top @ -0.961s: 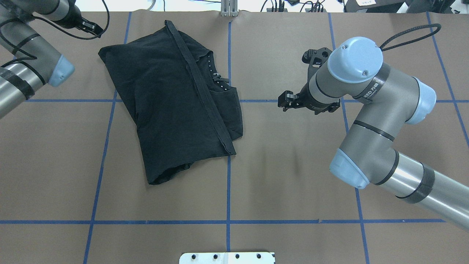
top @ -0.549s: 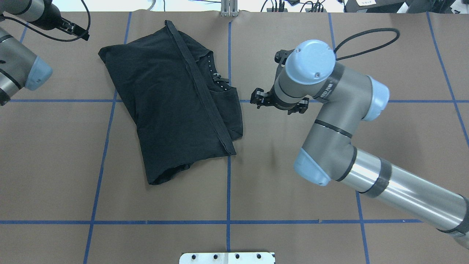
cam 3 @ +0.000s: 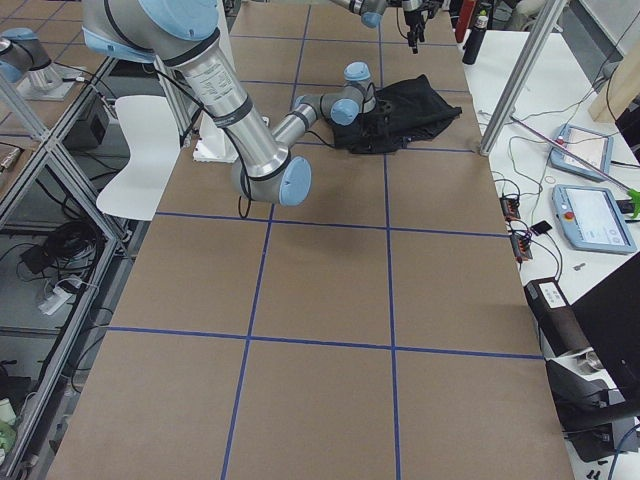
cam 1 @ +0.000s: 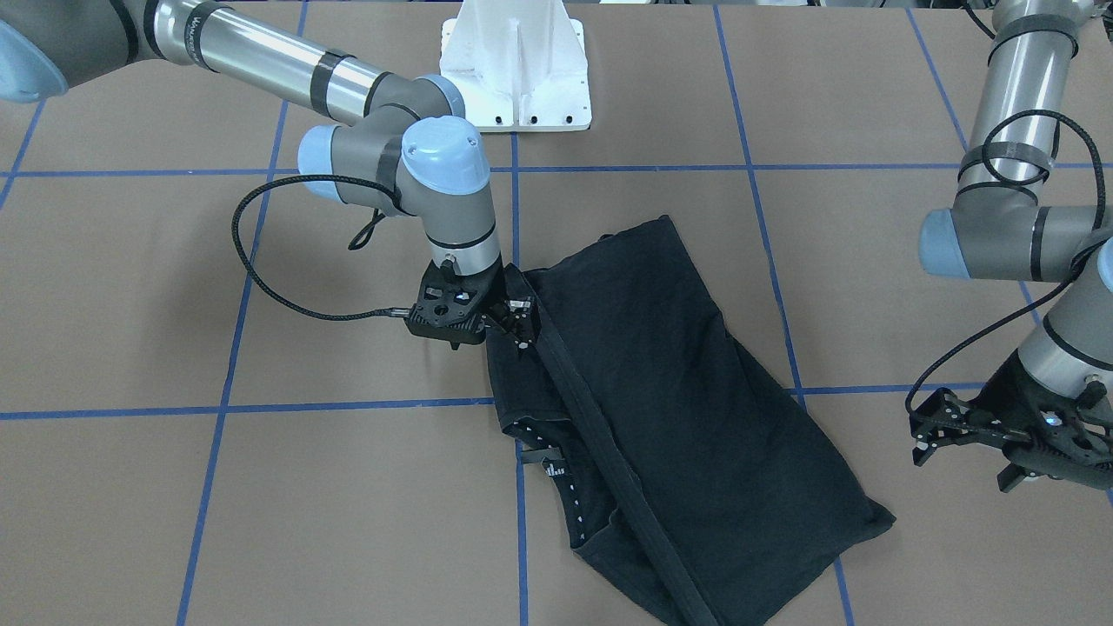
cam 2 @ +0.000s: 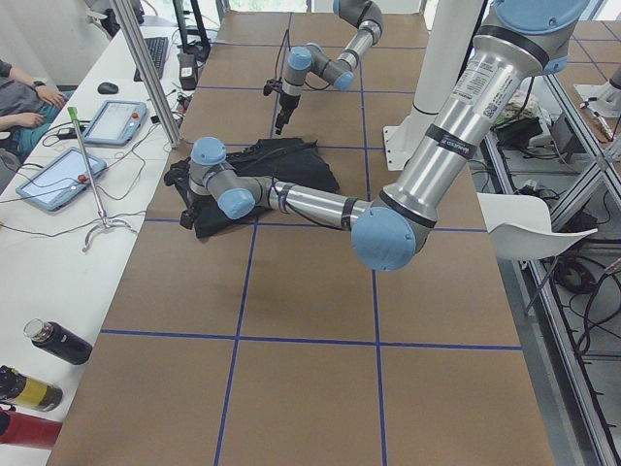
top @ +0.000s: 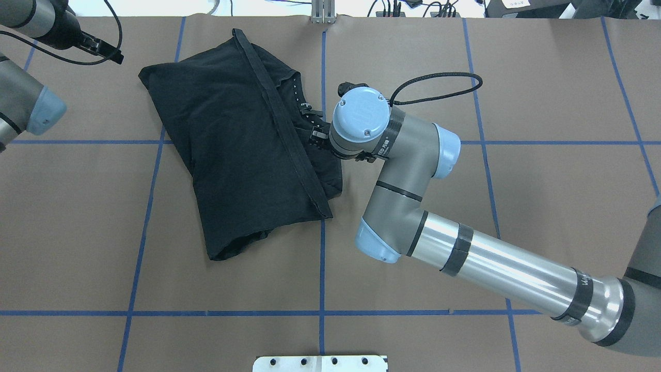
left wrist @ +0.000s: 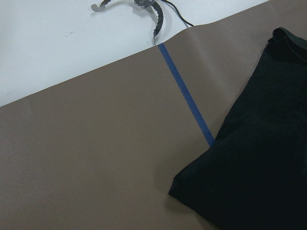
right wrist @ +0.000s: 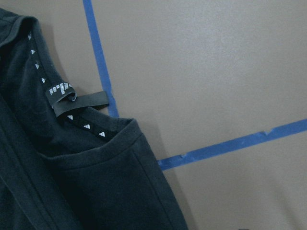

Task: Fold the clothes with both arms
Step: 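Move the right gripper to the shirt's collar edge, then grasp the collar edge with the right gripper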

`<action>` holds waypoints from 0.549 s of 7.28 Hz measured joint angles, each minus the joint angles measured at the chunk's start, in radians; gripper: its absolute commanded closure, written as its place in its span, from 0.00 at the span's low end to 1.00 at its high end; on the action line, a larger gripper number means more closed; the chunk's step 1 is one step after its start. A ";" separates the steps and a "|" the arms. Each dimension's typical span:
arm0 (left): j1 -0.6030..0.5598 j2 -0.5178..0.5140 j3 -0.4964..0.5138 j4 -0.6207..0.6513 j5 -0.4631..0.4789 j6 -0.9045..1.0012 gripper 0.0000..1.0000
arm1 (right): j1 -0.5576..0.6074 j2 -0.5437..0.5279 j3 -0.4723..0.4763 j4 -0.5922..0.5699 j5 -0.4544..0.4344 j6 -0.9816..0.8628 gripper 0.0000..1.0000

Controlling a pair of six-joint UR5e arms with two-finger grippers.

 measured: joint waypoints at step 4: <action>0.003 0.008 0.001 -0.001 0.000 -0.002 0.00 | -0.038 0.009 -0.037 0.009 -0.017 0.003 0.19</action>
